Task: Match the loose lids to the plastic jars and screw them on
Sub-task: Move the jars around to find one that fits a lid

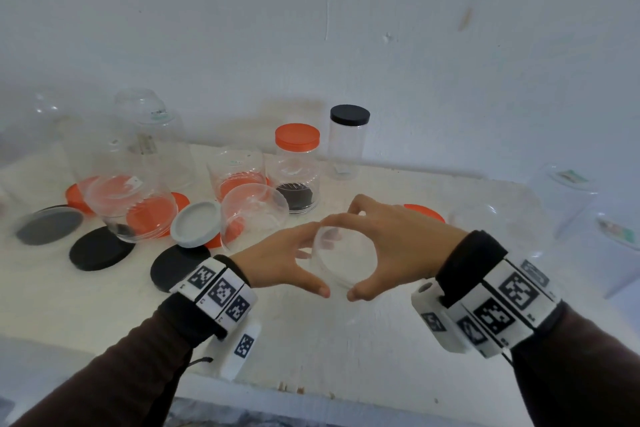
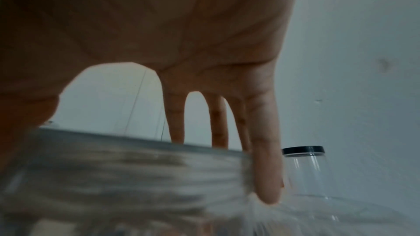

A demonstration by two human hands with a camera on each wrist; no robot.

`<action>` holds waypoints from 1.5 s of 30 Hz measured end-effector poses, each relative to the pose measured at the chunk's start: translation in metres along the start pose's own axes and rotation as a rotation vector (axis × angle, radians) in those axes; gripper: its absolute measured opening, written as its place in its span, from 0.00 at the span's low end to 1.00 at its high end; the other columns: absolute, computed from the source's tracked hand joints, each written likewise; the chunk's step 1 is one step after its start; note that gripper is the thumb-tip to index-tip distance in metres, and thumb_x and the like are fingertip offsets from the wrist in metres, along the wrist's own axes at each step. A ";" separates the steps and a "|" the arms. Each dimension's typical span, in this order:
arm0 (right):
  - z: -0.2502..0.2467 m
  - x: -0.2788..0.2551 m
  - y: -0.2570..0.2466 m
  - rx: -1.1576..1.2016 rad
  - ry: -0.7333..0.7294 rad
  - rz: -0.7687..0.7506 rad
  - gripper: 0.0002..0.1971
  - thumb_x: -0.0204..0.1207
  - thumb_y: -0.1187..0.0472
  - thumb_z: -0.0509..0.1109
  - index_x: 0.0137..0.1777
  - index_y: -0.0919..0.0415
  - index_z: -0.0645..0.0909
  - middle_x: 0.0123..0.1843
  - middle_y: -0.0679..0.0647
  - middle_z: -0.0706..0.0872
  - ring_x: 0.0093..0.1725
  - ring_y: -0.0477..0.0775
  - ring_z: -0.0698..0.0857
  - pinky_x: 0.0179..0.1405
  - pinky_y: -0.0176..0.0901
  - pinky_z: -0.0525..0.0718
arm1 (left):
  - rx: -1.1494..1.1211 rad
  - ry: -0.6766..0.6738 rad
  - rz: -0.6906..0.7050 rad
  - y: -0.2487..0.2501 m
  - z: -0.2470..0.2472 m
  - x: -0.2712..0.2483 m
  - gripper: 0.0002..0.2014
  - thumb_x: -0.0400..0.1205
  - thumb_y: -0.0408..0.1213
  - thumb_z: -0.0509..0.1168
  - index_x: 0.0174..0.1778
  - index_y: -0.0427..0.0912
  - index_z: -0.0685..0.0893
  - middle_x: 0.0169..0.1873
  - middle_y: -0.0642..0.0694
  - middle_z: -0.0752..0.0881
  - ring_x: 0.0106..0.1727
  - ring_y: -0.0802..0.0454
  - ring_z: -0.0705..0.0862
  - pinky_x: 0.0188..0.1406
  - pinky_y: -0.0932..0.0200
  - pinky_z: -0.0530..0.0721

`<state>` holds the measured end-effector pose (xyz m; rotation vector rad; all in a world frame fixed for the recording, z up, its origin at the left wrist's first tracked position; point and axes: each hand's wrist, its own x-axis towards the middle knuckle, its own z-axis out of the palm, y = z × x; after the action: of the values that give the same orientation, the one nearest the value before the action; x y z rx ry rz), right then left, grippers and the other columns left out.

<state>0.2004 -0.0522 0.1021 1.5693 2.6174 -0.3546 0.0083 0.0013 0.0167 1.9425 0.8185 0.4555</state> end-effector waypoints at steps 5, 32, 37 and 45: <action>-0.012 -0.010 0.008 0.172 0.140 0.020 0.48 0.58 0.39 0.79 0.76 0.34 0.56 0.64 0.42 0.64 0.57 0.47 0.76 0.55 0.38 0.78 | 0.106 0.134 0.100 0.020 -0.025 -0.009 0.37 0.60 0.61 0.72 0.67 0.60 0.72 0.63 0.66 0.78 0.64 0.70 0.76 0.64 0.69 0.74; -0.107 0.143 -0.001 0.235 0.668 0.047 0.48 0.58 0.43 0.81 0.78 0.46 0.61 0.70 0.55 0.64 0.58 0.56 0.76 0.55 0.42 0.76 | 0.631 0.423 0.040 -0.043 -0.079 0.001 0.23 0.80 0.45 0.65 0.71 0.44 0.72 0.71 0.51 0.70 0.73 0.57 0.64 0.71 0.68 0.59; -0.113 0.200 -0.005 0.208 0.609 0.077 0.49 0.60 0.44 0.81 0.78 0.47 0.60 0.72 0.57 0.62 0.64 0.60 0.76 0.59 0.45 0.74 | 0.601 0.485 0.108 -0.043 -0.111 -0.013 0.22 0.80 0.43 0.64 0.71 0.44 0.73 0.71 0.51 0.71 0.74 0.57 0.66 0.74 0.67 0.60; -0.099 0.268 -0.008 0.163 0.485 0.115 0.49 0.59 0.44 0.81 0.79 0.47 0.59 0.73 0.58 0.60 0.64 0.64 0.75 0.62 0.52 0.76 | 0.740 0.630 0.052 -0.076 -0.185 -0.059 0.28 0.74 0.56 0.53 0.64 0.43 0.81 0.65 0.48 0.80 0.67 0.57 0.72 0.68 0.62 0.66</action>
<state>0.0714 0.1978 0.1524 2.0773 2.8777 -0.2029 -0.1736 0.1004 0.0403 2.5341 1.4951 0.9175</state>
